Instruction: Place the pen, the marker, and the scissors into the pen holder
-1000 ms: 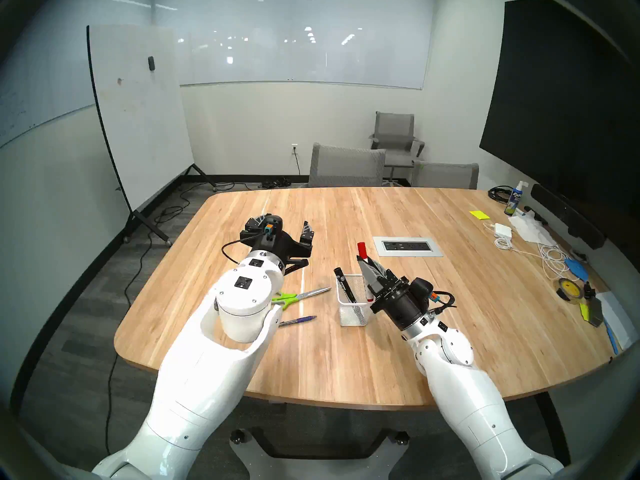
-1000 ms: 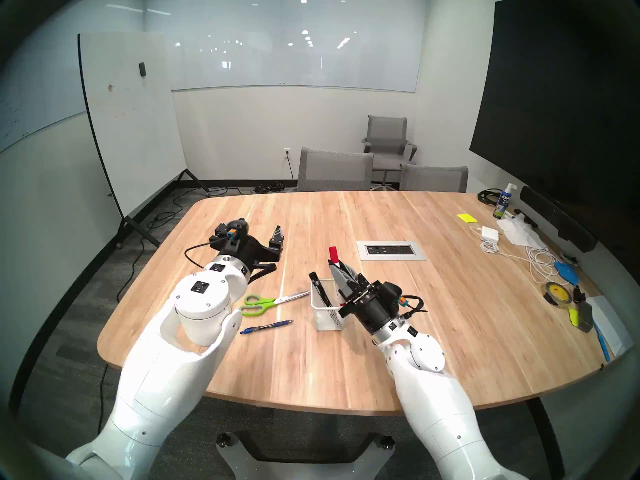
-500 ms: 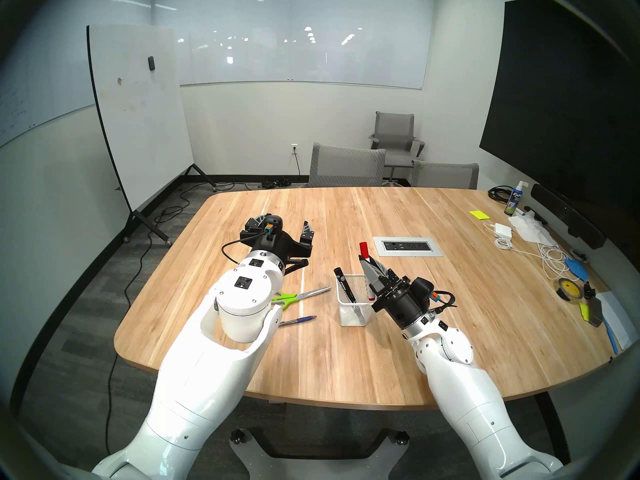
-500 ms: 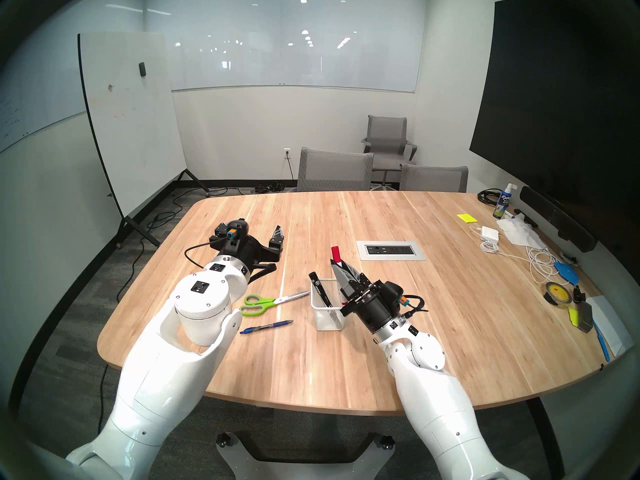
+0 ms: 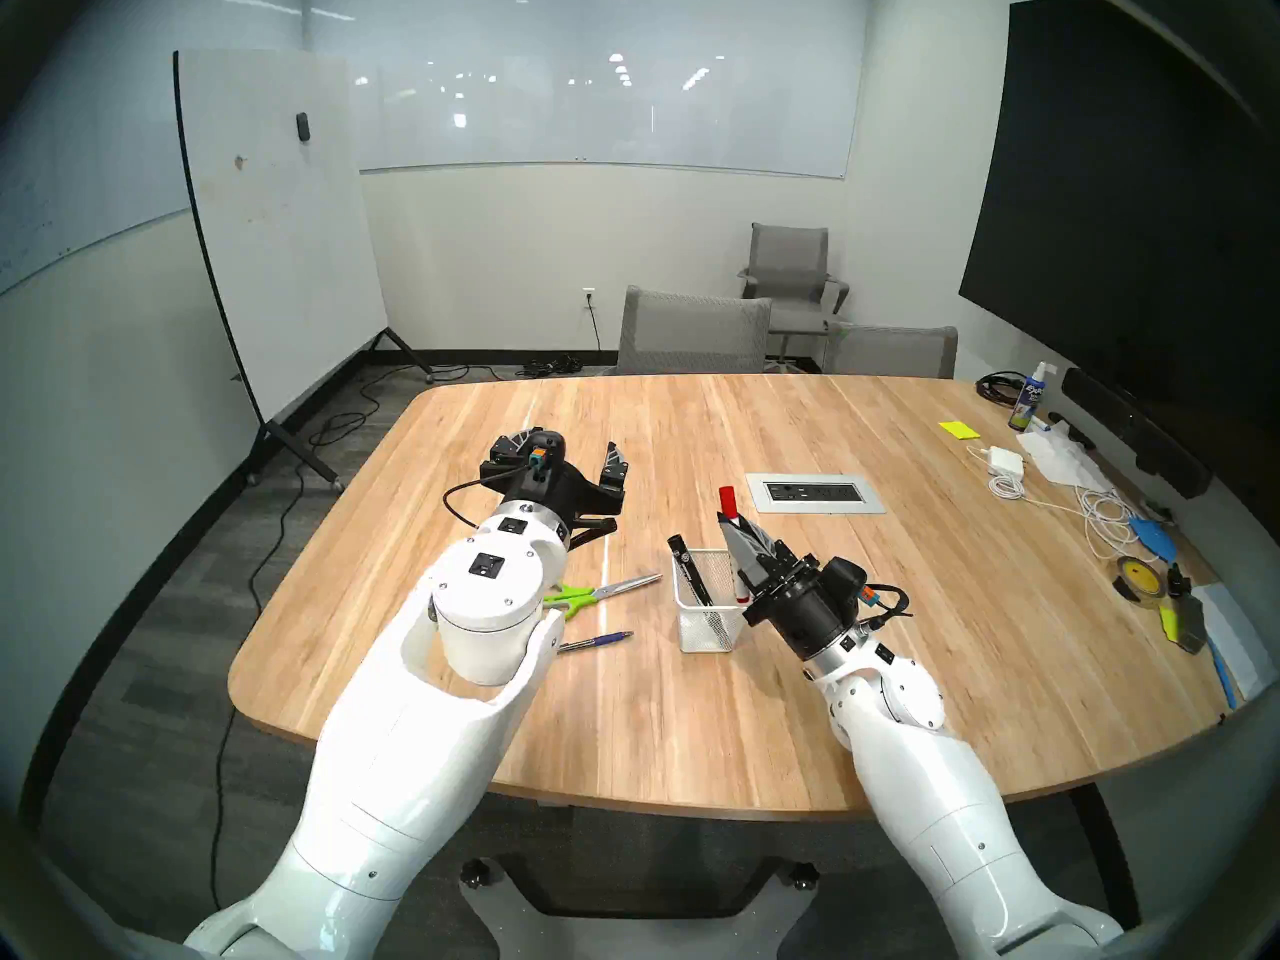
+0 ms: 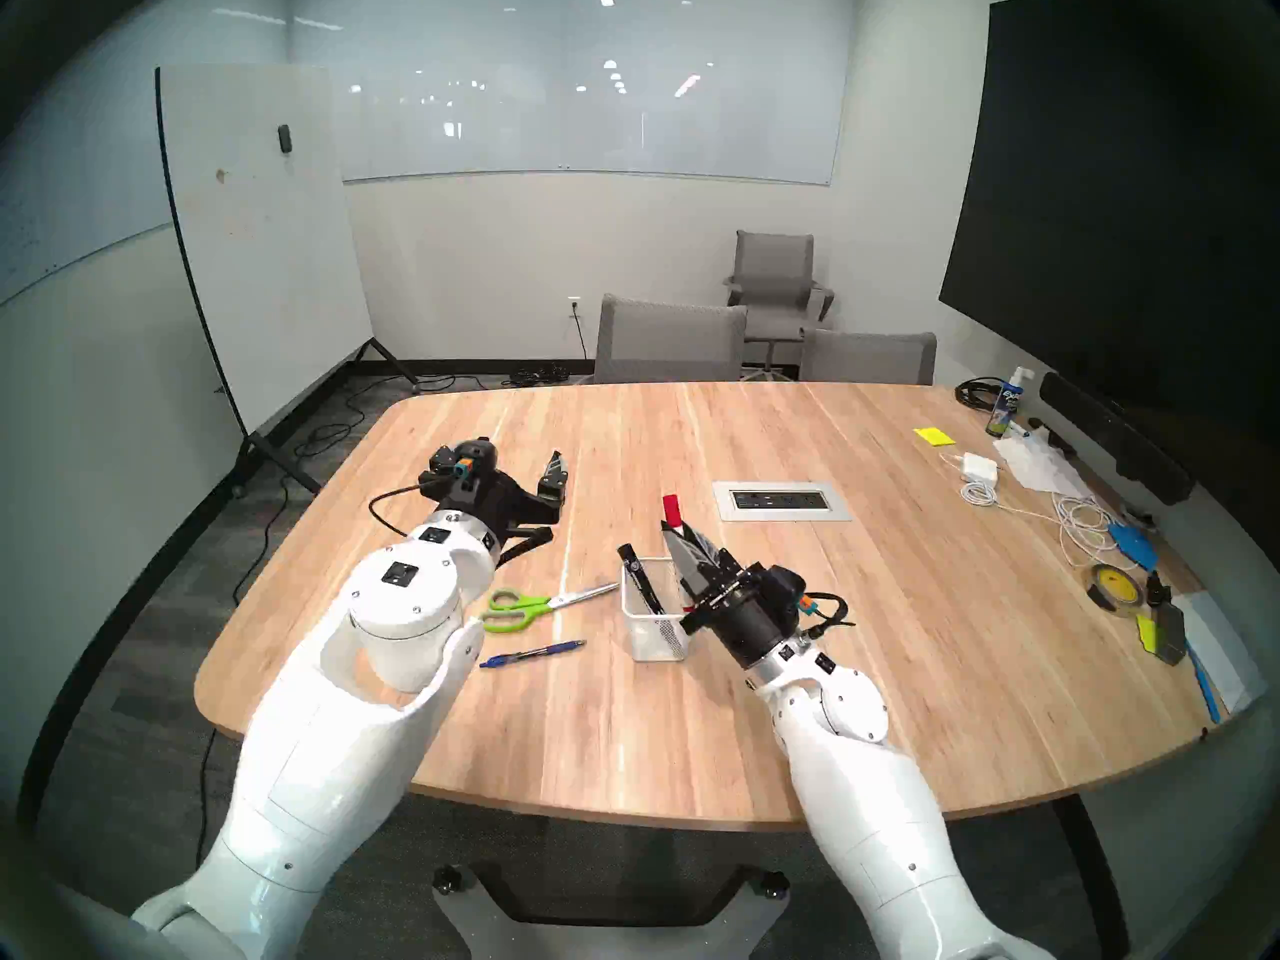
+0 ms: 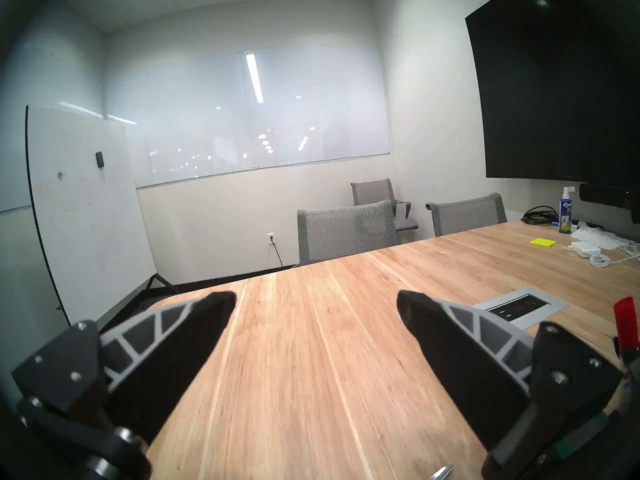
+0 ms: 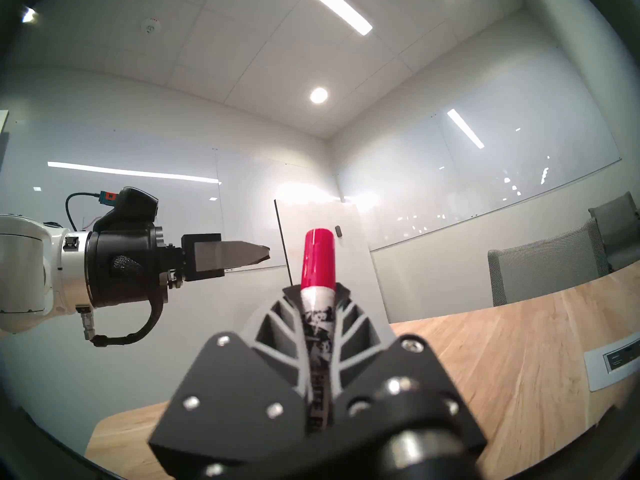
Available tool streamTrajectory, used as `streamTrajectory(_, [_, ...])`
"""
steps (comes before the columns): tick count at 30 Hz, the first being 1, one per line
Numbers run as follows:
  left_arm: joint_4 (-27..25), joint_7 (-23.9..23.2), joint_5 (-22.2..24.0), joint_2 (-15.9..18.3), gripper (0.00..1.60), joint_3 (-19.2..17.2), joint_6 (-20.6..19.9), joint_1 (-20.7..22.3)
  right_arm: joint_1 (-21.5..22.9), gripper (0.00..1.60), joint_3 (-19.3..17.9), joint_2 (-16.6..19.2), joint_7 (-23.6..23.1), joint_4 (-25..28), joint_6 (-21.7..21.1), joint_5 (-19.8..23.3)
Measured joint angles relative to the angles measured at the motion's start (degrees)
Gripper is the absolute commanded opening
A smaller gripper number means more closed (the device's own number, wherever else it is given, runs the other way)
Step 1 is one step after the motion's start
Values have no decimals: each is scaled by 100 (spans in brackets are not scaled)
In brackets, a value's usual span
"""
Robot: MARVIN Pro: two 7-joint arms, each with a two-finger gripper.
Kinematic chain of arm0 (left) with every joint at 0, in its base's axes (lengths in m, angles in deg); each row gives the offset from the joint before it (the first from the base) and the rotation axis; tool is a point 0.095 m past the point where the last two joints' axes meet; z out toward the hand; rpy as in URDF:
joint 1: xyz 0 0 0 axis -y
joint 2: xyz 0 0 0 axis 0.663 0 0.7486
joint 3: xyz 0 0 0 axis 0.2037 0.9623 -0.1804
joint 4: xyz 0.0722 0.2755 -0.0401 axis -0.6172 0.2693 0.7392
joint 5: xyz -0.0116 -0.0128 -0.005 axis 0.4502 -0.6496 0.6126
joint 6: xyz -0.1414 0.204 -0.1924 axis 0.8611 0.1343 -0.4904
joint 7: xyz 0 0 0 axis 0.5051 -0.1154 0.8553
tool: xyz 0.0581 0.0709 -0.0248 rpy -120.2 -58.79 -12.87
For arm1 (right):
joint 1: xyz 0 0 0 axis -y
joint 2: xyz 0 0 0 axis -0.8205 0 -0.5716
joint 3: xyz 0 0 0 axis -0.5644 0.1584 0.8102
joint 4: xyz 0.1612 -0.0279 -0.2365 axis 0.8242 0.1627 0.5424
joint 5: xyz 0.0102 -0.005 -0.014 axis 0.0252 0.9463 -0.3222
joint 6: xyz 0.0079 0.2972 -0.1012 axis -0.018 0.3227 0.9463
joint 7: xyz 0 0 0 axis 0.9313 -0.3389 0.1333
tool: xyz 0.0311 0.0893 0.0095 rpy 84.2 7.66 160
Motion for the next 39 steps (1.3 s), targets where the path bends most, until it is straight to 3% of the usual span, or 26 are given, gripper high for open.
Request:
streamTrajectory(26, [0, 0, 0, 0, 160, 0, 0, 0, -10, 0, 19, -30, 257, -62, -59, -305])
streamTrajectory(27, [0, 0, 0, 0, 160, 0, 0, 0, -10, 42, 20, -30, 275, -62, -85, -316])
streamTrajectory(28, [0, 0, 0, 0, 160, 0, 0, 0, -10, 160, 20, -30, 290, -62, -108, -324])
streamTrajectory(39, [-2, 0, 0, -1, 160, 0, 0, 0, -22, 160, 19, -37, 478, 53, -216, -474])
